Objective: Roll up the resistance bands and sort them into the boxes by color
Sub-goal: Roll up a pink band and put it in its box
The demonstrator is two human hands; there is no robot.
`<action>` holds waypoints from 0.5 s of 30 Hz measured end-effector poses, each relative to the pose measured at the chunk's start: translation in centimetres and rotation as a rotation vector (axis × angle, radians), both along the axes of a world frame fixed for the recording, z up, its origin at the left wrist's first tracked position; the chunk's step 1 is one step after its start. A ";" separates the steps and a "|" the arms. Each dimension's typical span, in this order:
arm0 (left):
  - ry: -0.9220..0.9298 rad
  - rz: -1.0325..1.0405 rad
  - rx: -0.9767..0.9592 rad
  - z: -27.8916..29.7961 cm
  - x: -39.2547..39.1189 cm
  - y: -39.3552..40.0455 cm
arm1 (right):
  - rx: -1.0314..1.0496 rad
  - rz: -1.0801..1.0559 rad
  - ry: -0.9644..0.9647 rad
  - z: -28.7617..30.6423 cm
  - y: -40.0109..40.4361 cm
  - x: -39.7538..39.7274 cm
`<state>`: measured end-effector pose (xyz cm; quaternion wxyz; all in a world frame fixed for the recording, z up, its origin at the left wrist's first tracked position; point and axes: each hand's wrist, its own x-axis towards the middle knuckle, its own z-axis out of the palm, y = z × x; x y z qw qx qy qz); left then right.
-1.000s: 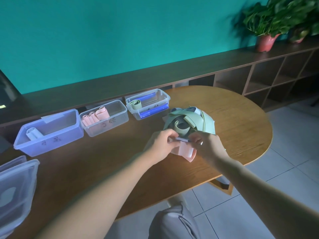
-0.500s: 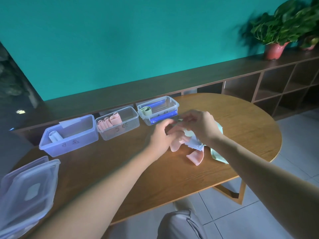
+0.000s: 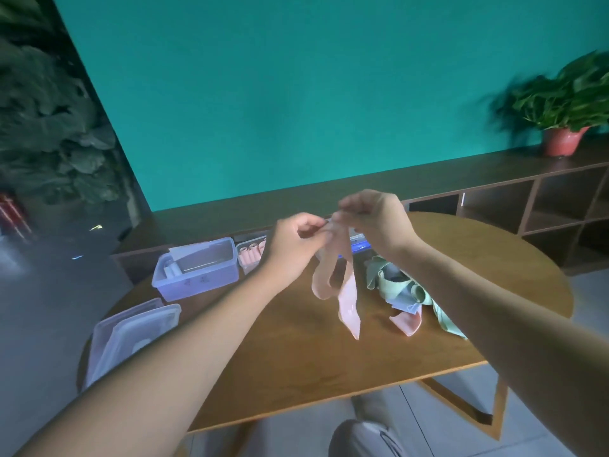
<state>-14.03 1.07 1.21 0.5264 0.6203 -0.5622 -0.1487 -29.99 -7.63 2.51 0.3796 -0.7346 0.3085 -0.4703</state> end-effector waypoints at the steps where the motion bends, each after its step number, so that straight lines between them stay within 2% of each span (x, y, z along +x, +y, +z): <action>1: 0.018 0.013 -0.008 0.6 0.1 0.6 | 0.005 0.020 -0.017 0.5 0.5 0.3; 7: 0.150 0.040 -0.068 5.3 0.8 4.9 | 0.065 0.124 -0.142 3.6 4.0 1.3; 15: 0.133 0.004 -0.152 9.9 1.8 9.3 | 0.187 0.293 -0.252 8.2 8.1 2.7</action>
